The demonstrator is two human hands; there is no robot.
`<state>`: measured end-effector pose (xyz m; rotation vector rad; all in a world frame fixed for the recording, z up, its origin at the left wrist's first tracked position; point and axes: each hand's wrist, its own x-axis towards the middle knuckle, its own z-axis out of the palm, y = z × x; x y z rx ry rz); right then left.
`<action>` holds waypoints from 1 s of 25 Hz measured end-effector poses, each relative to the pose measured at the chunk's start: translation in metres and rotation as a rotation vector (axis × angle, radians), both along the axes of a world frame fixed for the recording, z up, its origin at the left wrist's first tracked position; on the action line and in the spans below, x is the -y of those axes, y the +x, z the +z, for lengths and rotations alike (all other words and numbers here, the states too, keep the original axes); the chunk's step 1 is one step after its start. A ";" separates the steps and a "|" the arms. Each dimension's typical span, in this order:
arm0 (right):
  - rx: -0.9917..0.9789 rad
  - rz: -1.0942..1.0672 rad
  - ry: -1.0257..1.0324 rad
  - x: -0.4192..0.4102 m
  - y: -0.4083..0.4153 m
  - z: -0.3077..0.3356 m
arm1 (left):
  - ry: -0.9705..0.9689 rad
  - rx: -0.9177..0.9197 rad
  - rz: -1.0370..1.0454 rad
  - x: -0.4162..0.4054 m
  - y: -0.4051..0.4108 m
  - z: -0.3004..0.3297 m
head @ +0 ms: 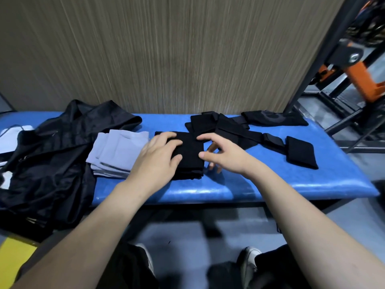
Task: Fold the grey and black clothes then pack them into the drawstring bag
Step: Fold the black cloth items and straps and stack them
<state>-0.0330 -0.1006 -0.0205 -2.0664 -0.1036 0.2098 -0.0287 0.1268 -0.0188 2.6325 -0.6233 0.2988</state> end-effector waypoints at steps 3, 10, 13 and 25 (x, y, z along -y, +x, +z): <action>0.006 0.033 -0.035 -0.008 -0.002 -0.005 | 0.063 -0.031 0.019 0.000 0.003 -0.008; 0.164 0.021 -0.167 -0.024 0.004 -0.013 | 0.072 -0.049 0.094 -0.005 0.010 -0.013; 0.175 0.029 -0.168 -0.024 0.002 -0.011 | 0.074 -0.048 0.101 -0.005 0.010 -0.013; 0.122 -0.001 -0.055 0.047 -0.027 -0.005 | -0.043 0.124 0.061 0.053 0.000 0.011</action>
